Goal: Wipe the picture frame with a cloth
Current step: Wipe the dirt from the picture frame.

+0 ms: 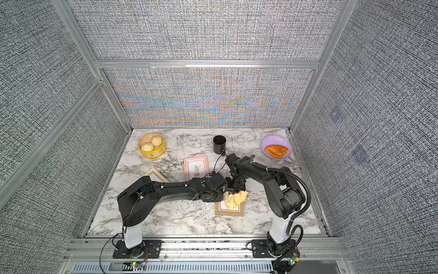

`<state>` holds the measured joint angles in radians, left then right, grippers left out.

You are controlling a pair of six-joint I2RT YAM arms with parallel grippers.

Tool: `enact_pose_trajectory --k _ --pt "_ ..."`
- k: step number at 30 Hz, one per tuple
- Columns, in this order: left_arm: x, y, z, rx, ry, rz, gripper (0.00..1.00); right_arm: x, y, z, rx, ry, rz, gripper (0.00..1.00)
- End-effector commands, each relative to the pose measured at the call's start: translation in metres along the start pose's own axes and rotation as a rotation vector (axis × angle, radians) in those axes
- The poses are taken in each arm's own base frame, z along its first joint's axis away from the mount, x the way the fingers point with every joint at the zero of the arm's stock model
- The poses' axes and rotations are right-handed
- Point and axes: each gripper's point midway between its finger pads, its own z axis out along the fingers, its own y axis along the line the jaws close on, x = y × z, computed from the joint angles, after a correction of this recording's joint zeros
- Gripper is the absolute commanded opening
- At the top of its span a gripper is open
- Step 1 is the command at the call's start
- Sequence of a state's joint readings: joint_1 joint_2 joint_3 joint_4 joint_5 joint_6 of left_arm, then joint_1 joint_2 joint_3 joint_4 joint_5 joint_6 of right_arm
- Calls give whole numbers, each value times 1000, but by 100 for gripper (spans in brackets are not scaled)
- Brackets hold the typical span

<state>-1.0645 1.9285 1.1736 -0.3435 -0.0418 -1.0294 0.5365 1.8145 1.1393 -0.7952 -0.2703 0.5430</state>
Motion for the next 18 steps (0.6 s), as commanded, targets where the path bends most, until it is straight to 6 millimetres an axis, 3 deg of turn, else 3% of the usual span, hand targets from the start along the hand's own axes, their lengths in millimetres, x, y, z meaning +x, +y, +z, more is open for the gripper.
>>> enact_pose_trajectory --k 1,5,11,15,18 --pt "21 30 8 -106 87 -11 0 24 11 9 -25 94 25 0" --pt "22 29 7 -104 87 -12 0 31 -18 4 45 93 55 0" --pt "22 32 5 -107 82 -17 0 33 -69 -18 133 75 87 0" --pt "22 31 7 -105 86 -20 0 34 -65 -15 140 103 33 0" --pt "22 30 8 -101 86 -18 0 43 -44 -6 121 140 -15 0"
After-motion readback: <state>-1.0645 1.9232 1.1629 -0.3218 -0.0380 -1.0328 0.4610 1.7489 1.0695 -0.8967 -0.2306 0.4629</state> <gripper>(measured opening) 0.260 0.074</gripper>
